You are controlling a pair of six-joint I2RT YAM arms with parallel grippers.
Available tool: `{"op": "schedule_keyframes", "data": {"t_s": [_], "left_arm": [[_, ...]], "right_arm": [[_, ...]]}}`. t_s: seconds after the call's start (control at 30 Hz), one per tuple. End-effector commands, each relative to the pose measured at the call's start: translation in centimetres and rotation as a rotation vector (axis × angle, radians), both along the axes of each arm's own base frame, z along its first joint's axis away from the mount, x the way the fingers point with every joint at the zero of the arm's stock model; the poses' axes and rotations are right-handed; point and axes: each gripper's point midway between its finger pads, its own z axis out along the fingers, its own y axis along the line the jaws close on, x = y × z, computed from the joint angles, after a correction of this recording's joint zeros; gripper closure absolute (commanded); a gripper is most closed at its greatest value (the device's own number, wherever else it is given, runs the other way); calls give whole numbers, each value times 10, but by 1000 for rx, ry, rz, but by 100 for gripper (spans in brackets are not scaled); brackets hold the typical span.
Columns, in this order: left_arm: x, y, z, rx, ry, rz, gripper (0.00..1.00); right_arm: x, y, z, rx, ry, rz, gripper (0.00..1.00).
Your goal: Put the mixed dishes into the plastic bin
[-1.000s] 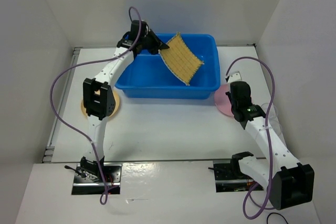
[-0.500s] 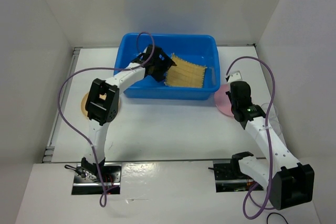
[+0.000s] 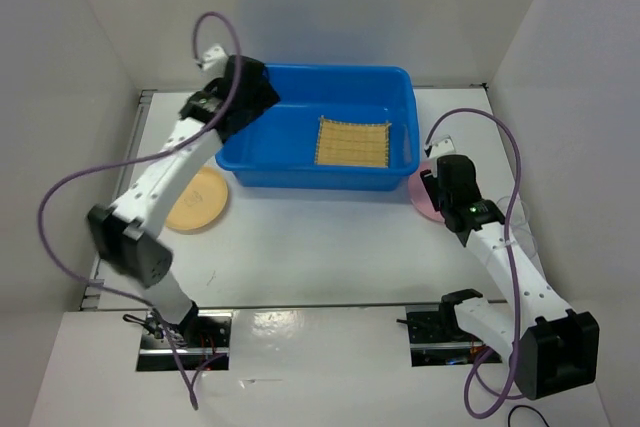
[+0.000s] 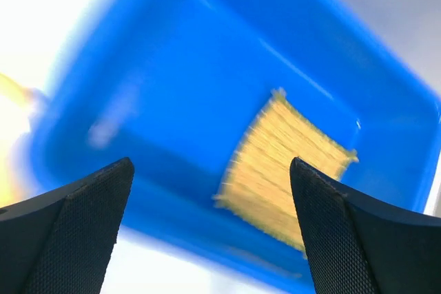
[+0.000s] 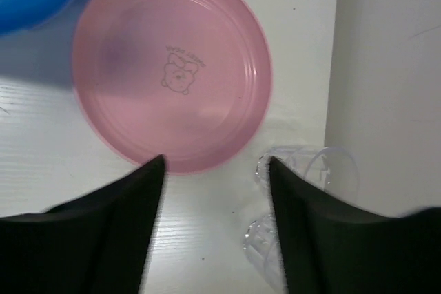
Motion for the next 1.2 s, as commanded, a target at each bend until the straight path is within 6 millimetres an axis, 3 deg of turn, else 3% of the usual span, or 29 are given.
{"op": "schedule_keyframes", "data": {"t_s": [0.0, 0.03, 0.07, 0.1, 0.13, 0.17, 0.2, 0.27, 0.3, 0.33, 0.43, 0.57, 0.83, 0.97, 1.1, 1.17], "left_arm": [[-61, 102, 66, 220, -102, 204, 0], [-88, 124, 64, 200, -100, 221, 0], [-100, 141, 61, 149, -103, 273, 0], [-122, 178, 68, 95, -132, 369, 0], [-130, 181, 58, 35, -112, 355, 0], [-142, 188, 24, 2, -38, 387, 0], [-152, 195, 18, -31, -34, 401, 0], [-160, 203, -12, -127, 27, 436, 0], [-168, 203, -42, -191, 83, 477, 0], [-167, 213, -54, -247, 90, 521, 0], [-175, 203, -93, -426, 159, 564, 0], [-187, 218, -143, -497, 281, 704, 0], [-193, 228, -203, -552, 411, 774, 0], [-205, 221, -243, -586, 548, 811, 0], [-199, 216, -255, -622, 567, 791, 0], [-193, 218, -257, -622, 558, 789, 8]], "right_arm": [[3, 12, -4, 20, -1, 41, 35], [3, 12, -4, 20, 0, 41, 25], [3, 12, -4, 20, 0, 41, 23], [2, 11, -8, 16, 17, 41, 21], [2, 14, -8, 16, 18, 52, 19], [4, 17, -5, 18, 13, 69, 18], [2, 16, -10, 13, 37, 69, 18], [5, 21, -9, 27, 40, 87, 17], [3, 20, -11, 25, 52, 86, 17], [2, 22, -10, 32, 58, 96, 17], [-6, 22, -12, 29, 105, 102, 13], [-23, 23, -25, 29, 185, 119, 12], [-14, 26, -18, 51, 102, 97, 11], [-14, 26, -19, 53, 94, 97, 10], [-15, 26, -14, 57, 76, 97, 10], [-16, 25, -18, 55, 85, 97, 10]]}}
